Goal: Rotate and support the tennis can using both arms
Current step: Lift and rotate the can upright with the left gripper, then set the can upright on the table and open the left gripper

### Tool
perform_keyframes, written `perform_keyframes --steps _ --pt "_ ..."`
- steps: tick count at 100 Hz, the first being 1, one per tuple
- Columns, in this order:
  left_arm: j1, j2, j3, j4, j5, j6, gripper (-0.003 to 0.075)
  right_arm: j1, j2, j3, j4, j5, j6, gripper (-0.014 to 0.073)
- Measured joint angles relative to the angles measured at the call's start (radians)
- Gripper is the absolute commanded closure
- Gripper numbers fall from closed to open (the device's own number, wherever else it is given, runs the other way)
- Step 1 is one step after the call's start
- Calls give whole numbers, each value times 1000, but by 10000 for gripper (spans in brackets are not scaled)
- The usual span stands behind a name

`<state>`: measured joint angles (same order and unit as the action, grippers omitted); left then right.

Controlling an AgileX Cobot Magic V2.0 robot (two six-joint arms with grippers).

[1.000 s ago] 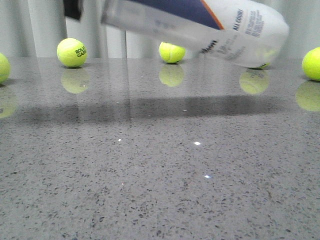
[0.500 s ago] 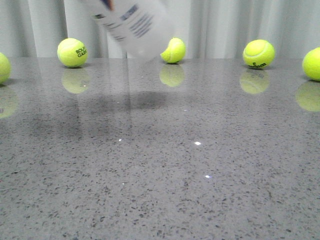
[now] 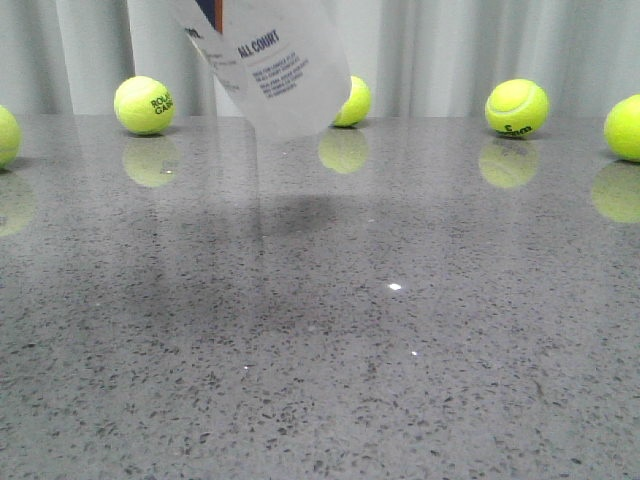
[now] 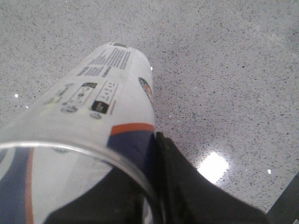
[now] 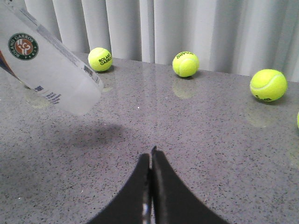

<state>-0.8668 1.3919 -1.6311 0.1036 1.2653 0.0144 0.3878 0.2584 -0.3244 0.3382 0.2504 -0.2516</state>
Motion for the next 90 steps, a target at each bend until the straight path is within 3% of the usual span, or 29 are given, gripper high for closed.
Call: perform_keyframes --steps 45,57,76,90 --pt "0 98 0 6 0 0 730 0 0 0 0 0 0 654" --pt "0 98 0 6 0 0 631 0 0 0 0 0 0 654" --pt "41 98 0 -12 -2 0 371 0 0 0 0 0 1 654" --pt "73 98 0 -12 -2 0 318 0 0 0 0 0 1 654"
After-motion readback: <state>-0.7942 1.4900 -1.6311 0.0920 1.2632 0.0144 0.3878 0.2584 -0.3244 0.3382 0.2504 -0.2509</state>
